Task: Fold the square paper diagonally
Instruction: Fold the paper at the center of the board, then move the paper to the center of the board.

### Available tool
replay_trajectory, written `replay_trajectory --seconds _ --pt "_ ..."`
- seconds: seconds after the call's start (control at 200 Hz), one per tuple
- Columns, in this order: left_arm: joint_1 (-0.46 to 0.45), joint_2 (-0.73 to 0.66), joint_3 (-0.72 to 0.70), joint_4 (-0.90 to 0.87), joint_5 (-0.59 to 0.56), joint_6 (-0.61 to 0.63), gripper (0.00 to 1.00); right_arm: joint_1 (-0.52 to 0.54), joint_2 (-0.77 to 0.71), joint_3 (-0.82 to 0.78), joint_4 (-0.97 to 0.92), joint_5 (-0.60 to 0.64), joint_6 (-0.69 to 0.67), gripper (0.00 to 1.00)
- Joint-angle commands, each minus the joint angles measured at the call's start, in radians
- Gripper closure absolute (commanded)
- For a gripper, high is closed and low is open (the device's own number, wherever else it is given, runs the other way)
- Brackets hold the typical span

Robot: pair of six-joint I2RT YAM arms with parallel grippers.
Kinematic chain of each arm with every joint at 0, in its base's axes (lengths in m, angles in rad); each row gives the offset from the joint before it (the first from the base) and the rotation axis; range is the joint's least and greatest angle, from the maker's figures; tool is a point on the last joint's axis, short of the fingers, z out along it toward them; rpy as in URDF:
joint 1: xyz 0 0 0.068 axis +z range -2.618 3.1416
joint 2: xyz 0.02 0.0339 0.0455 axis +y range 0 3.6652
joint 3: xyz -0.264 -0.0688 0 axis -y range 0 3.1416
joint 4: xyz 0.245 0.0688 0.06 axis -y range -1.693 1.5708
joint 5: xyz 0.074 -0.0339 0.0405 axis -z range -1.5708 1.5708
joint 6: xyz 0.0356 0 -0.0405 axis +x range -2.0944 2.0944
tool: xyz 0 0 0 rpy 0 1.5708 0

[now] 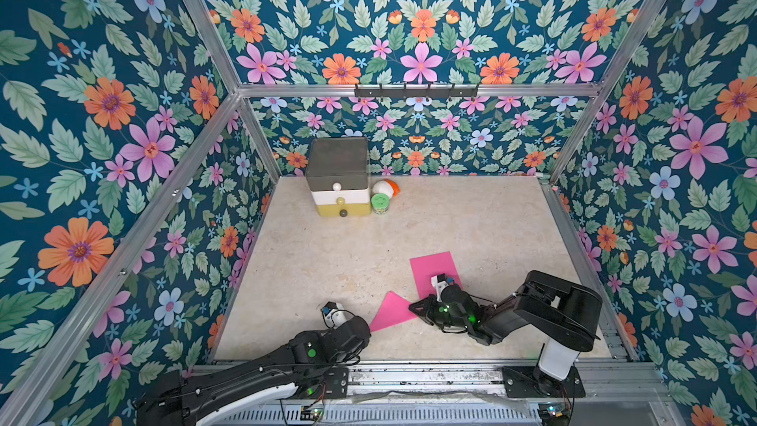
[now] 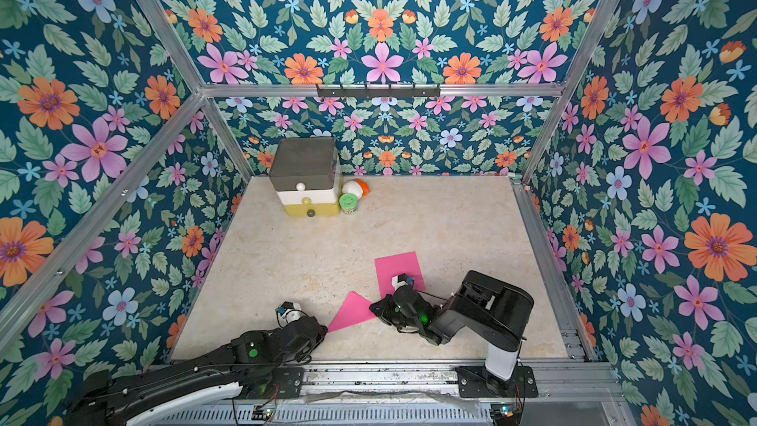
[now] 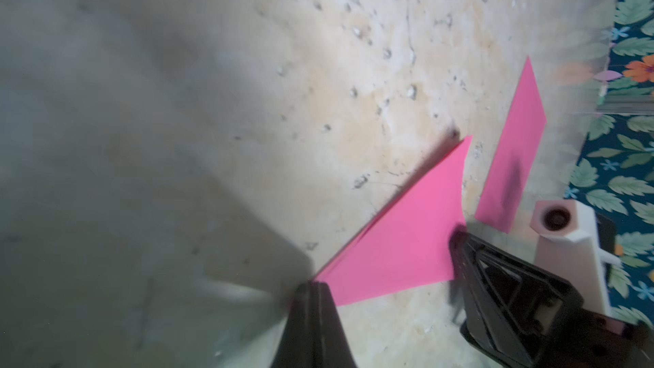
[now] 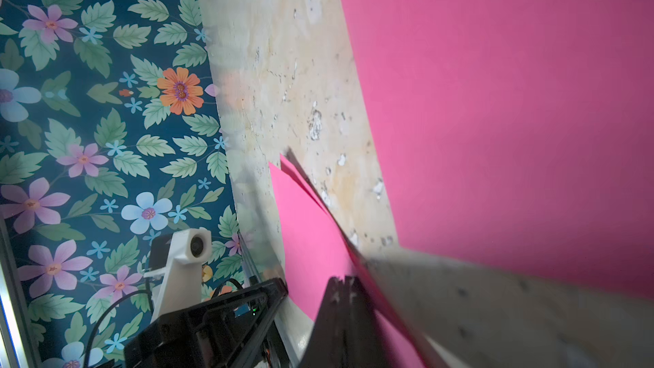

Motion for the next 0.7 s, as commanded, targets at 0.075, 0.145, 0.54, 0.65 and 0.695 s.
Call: replay_trajectory --seconds 0.075,0.145,0.54,0.65,0.695 --pt "0.002 -0.030 0.078 -0.377 -0.082 0.008 1.00 -0.004 0.001 -0.004 -0.214 0.046 -0.018 1.00" --pt "0.002 -0.002 0.157 -0.394 -0.123 0.071 1.00 0.001 -0.043 0.007 -0.219 0.044 -0.052 1.00" --pt "0.001 0.557 0.643 0.121 -0.102 0.671 0.91 -0.250 -0.746 0.166 -0.990 0.221 -0.292 0.25" --pt "0.000 0.652 0.603 0.358 0.054 0.680 0.84 -0.457 -0.859 0.098 -1.106 0.142 -0.334 0.24" --pt "-0.002 0.683 0.579 0.455 0.127 0.675 0.82 -0.511 -0.877 0.082 -1.141 0.123 -0.353 0.24"
